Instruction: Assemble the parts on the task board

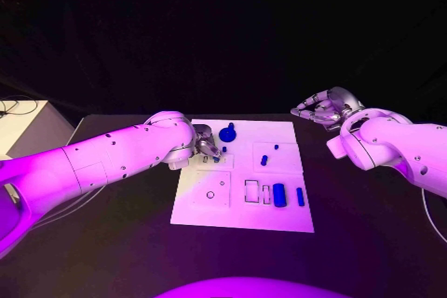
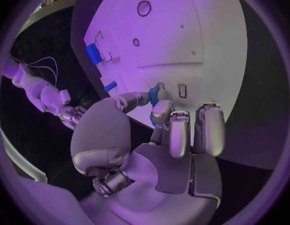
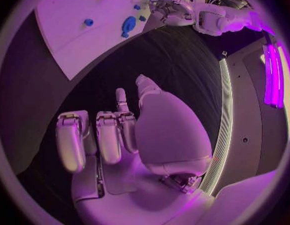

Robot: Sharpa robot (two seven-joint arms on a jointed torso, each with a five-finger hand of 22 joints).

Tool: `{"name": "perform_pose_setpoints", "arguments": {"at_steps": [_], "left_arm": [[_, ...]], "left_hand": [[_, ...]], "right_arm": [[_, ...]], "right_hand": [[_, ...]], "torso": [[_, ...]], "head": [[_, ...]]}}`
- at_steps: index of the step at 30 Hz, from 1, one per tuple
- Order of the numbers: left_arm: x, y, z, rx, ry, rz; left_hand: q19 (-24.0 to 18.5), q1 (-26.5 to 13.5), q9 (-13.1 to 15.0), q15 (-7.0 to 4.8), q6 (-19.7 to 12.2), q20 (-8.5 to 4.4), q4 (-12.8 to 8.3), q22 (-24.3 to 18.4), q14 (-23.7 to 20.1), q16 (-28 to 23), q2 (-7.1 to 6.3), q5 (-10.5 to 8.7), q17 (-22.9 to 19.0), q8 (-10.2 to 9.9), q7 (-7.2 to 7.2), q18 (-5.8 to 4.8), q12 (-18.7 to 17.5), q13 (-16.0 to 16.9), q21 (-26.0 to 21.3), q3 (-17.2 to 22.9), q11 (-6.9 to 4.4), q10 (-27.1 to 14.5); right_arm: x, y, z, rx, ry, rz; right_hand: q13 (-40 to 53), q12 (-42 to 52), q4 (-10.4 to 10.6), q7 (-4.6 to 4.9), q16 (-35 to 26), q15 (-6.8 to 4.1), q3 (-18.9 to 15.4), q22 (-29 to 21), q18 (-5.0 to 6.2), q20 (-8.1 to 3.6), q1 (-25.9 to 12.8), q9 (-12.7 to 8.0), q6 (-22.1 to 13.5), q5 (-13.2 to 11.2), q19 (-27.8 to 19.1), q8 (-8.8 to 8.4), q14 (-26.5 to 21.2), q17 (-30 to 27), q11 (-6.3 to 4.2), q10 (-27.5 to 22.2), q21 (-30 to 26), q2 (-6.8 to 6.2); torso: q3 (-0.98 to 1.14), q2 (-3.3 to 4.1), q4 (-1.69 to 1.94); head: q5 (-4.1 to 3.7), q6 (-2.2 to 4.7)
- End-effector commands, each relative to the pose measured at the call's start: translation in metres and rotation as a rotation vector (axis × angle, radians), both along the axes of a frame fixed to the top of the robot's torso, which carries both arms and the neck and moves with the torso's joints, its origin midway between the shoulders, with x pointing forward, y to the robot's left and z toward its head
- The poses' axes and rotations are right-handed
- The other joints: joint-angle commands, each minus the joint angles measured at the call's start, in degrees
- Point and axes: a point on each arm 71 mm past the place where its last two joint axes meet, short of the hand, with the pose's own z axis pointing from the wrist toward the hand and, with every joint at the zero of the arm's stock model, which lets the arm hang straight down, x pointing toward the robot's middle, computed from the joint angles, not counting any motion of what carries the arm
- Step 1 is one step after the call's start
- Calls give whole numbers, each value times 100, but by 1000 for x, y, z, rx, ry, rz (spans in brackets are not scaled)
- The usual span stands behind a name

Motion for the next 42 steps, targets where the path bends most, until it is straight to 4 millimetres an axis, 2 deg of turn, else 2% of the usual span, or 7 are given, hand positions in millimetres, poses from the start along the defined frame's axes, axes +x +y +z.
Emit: {"name": "perform_pose_setpoints", "arguments": {"at_steps": [1,13,20,30,42], "left_arm": [[0,-1,0,-5,-4,-10],[0,-1,-2,-5,3,-13],[-1,-1,-4,-1,12,-18],[-1,0,-5,16,9,-28],[-2,-1,-5,19,7,-30]], "left_hand": [[33,0,11,-47,177,0,-1165,66,606,19,62,21,1509,37,-135,-113,-29,-5,35,1138,-13,-5],[29,3,13,-47,176,-2,-1162,60,606,19,66,13,1509,32,-134,-112,-33,-8,33,1136,-12,-7],[19,6,14,-47,175,-3,-1162,43,606,19,67,8,1509,29,-134,-108,-53,-40,26,1136,-12,-22],[12,11,15,-47,173,-3,-1162,31,606,19,67,1,1509,26,-133,-106,-66,-59,21,1135,-11,-32],[12,18,17,-47,170,-4,-1162,32,606,19,68,-8,1509,21,-131,-106,-73,-65,21,1134,-11,-38]], "right_arm": [[0,1,0,-7,2,14],[0,1,-1,-7,2,16],[0,1,-1,-7,1,15],[0,1,-1,-7,2,15],[0,1,-1,-7,2,16]], "right_hand": [[1029,-16,5,0,-27,-19,22,1309,33,-26,-38,5,-37,1,476,19,476,973,16,113,-12,-12],[1031,-15,5,0,-28,-18,21,1305,34,-25,-56,14,-40,5,474,21,475,972,17,114,-18,-10],[1031,-15,5,0,-28,-18,21,1305,34,-25,-56,14,-40,5,474,21,475,972,17,114,-18,-10],[1024,-20,5,-1,-30,-18,21,1301,35,-25,-70,23,-42,8,472,23,474,967,17,107,-23,-7],[1024,-20,5,-1,-30,-18,21,1301,35,-25,-70,23,-42,8,472,23,474,967,17,107,-23,-7]], "torso": [[1,0,1],[6,-3,-5],[3,-1,-4],[5,-3,0],[6,-4,-3]], "head": [[4,-4],[15,-35],[11,-19],[6,-47],[13,-49]]}}
